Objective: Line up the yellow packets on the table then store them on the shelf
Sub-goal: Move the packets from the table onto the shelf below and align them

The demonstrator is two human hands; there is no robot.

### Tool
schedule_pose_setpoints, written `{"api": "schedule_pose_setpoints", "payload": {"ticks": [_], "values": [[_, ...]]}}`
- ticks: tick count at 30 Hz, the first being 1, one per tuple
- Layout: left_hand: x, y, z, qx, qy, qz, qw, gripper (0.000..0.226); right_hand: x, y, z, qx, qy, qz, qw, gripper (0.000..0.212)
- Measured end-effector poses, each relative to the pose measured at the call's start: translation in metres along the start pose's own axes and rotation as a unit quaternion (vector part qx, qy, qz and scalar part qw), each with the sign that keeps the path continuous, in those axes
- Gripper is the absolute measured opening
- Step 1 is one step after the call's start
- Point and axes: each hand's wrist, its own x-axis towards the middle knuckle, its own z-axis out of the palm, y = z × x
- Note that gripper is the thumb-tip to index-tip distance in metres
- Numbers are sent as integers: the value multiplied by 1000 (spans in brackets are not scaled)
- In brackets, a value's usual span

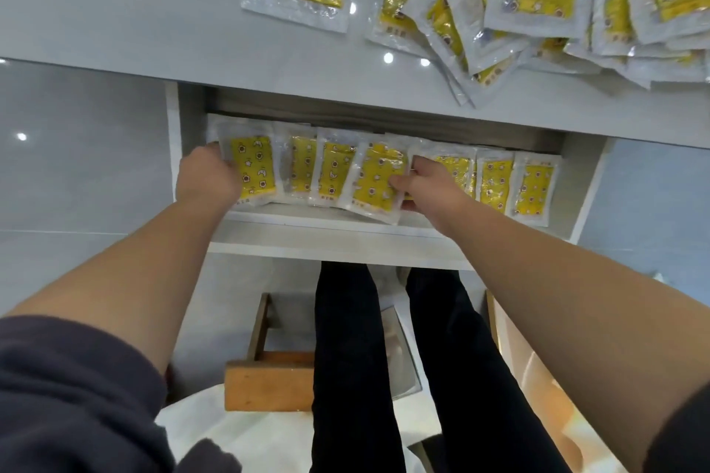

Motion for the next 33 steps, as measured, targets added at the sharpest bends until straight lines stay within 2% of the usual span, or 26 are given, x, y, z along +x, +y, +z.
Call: {"api": "schedule_pose_setpoints", "payload": {"ticks": [6,7,8,9,11,12,14,16,18,19,21,23,25,27,30,33], "values": [[15,-8,-6,149,38,4,988,21,20,-16,77,-85,-40,-29,995,9],[17,-7,-6,181,41,9,983,24,26,-17,88,-121,-31,-39,991,7],[18,-6,-5,211,43,11,977,29,30,-19,96,-196,-18,-52,979,13],[20,-5,-4,235,45,9,971,37,31,-21,100,-297,-4,-58,953,20],[21,0,-2,254,47,8,966,50,29,-25,101,-479,55,-77,873,31],[19,3,-3,259,52,15,964,54,26,-26,98,-533,88,-106,835,36],[14,10,-4,293,80,79,949,63,22,-22,89,-584,151,-199,773,48],[9,19,-3,321,88,205,920,75,25,-12,76,-602,182,-243,739,61],[4,27,5,333,18,303,893,75,27,-3,63,-612,141,-207,750,73],[3,31,10,349,-26,318,881,74,26,0,57,-620,110,-185,754,77],[-5,39,17,368,-73,300,877,72,20,4,46,-627,98,-180,751,80],[-23,49,13,336,-53,288,895,66,1,2,35,-597,129,-201,766,71],[-45,61,4,292,-23,304,906,55,-20,-2,22,-549,126,-210,799,58],[-72,79,-9,254,-27,326,910,41,-44,-8,-2,-489,120,-220,836,48],[-112,114,-24,180,-110,317,925,29,-79,-19,-54,-387,137,-209,888,39],[-147,157,-31,179,-180,298,920,28,-106,-24,-111,-303,168,-176,921,33]]}}
